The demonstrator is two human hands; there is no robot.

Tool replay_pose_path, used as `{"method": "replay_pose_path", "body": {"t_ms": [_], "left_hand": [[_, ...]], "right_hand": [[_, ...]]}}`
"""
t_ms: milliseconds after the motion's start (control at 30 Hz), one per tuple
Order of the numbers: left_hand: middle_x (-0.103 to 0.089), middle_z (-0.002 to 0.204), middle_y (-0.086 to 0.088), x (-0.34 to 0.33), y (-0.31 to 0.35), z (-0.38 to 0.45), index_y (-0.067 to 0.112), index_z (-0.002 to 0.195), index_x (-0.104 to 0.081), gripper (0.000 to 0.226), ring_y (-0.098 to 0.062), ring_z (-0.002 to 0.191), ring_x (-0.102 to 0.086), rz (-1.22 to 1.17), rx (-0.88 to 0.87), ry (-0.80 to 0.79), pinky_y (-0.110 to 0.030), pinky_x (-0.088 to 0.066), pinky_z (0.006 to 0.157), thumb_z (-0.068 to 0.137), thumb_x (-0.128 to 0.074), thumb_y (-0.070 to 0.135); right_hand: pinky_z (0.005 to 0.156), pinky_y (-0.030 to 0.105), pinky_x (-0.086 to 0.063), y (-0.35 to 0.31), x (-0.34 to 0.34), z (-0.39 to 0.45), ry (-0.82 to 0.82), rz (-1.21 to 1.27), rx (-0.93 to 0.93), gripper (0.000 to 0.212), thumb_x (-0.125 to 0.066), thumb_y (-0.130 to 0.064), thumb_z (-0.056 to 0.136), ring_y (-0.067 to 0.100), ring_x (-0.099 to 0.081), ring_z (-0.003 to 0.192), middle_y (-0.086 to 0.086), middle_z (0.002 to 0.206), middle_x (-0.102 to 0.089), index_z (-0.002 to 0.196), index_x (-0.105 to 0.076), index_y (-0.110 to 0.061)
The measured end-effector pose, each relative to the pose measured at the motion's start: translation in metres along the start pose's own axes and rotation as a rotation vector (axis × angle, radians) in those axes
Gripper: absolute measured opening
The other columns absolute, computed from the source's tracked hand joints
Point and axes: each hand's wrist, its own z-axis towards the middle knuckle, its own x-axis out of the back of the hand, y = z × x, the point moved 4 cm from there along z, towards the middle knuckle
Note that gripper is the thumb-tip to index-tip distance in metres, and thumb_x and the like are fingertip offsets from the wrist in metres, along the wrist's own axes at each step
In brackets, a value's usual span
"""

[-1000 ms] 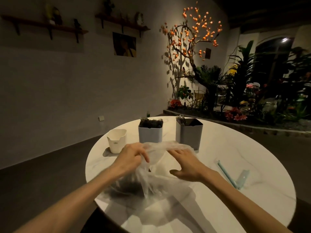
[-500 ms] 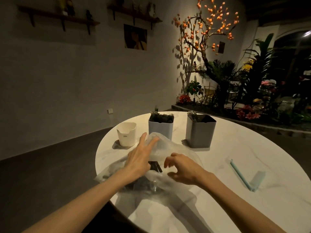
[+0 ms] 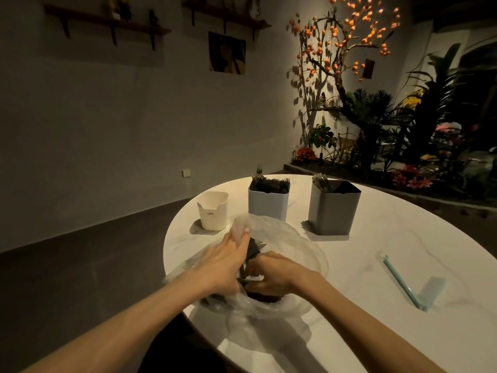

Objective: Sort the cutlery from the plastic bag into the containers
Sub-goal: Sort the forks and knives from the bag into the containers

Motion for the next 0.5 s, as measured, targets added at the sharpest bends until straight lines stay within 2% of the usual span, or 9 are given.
{"method": "replay_pose_path", "body": {"t_ms": [67,167,267,367,433,500], "left_hand": [[-0.021,0.158,-0.014,0.003,0.000,0.001,0.022,0.155,0.027,0.124,-0.030,0.120,-0.049,-0.052,0.008,-0.006,-0.034,-0.046,0.089,0.081,-0.072,0.011],[-0.039,0.140,-0.012,0.005,-0.002,0.001,0.026,0.154,0.027,0.124,-0.020,0.094,-0.051,-0.100,-0.008,-0.032,-0.029,-0.048,0.075,0.083,-0.072,0.008],[-0.040,0.136,-0.010,0.006,-0.008,0.001,0.030,0.154,0.029,0.125,-0.021,0.096,-0.056,-0.152,-0.008,-0.040,-0.030,-0.054,0.078,0.083,-0.072,0.007],[-0.040,0.139,-0.011,0.010,-0.012,0.002,0.032,0.152,0.030,0.126,-0.019,0.093,-0.057,-0.174,-0.008,-0.033,-0.029,-0.053,0.073,0.082,-0.071,0.005],[-0.042,0.136,-0.010,0.011,-0.012,0.003,0.032,0.152,0.030,0.125,-0.015,0.088,-0.057,-0.185,-0.018,-0.031,-0.026,-0.053,0.069,0.083,-0.071,0.006],[-0.043,0.135,-0.010,0.012,-0.013,0.003,0.033,0.153,0.028,0.124,-0.016,0.092,-0.057,-0.179,-0.015,-0.028,-0.025,-0.052,0.071,0.084,-0.072,0.008]], "right_hand": [[0.094,0.038,-0.049,-0.009,-0.008,0.011,-0.019,-0.028,-0.021,0.041,-0.069,-0.036,0.088,0.027,-0.057,0.111,0.007,0.123,-0.061,0.124,-0.061,-0.018],[0.105,0.044,-0.045,-0.019,-0.023,0.026,-0.035,-0.091,-0.020,0.046,-0.063,-0.032,0.091,0.035,-0.053,0.121,0.013,0.135,-0.056,0.133,-0.056,-0.015],[0.109,0.049,-0.043,-0.027,-0.028,0.035,-0.033,-0.067,-0.006,0.044,-0.056,-0.026,0.099,0.036,-0.051,0.129,0.014,0.142,-0.054,0.141,-0.051,-0.014],[0.108,0.048,-0.042,-0.034,-0.022,0.030,-0.057,-0.116,-0.002,0.037,-0.048,-0.018,0.105,0.039,-0.052,0.129,0.020,0.140,-0.055,0.138,-0.053,-0.004],[0.115,0.045,-0.033,-0.041,-0.019,0.022,-0.087,-0.206,0.024,0.040,-0.038,-0.018,0.109,0.038,-0.041,0.140,0.021,0.150,-0.046,0.144,-0.047,0.000],[0.124,0.043,-0.020,-0.049,-0.019,0.016,-0.108,-0.255,0.108,0.048,-0.033,-0.022,0.111,0.033,-0.023,0.152,0.016,0.162,-0.029,0.156,-0.030,-0.005]]}}
